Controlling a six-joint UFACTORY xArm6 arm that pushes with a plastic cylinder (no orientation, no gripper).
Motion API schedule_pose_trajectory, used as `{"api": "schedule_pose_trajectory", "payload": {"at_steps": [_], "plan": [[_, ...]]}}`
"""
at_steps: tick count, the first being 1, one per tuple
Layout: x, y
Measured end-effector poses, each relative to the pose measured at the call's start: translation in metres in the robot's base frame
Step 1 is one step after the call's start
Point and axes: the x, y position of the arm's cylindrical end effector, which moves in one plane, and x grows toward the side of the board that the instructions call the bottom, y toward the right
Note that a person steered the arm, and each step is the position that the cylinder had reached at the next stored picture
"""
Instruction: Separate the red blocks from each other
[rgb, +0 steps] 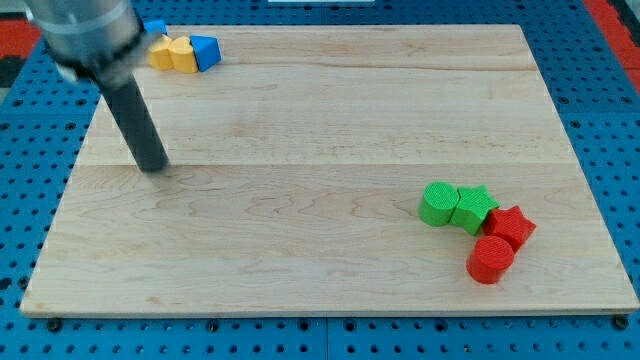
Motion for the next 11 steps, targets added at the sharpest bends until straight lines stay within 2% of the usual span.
{"api": "schedule_pose_trajectory", "payload": {"at_steps": [1, 2, 3, 4, 5, 6, 7, 8, 9, 10, 11], "plan": [[0.091, 0.136], [0.122, 0.202], [0.100, 0.278], [0.096, 0.308], [0.114, 0.297], [0.123, 0.313], [0.109, 0.354], [0.085, 0.354], [0.055, 0.328], [0.017, 0.331], [0.017, 0.307]]}}
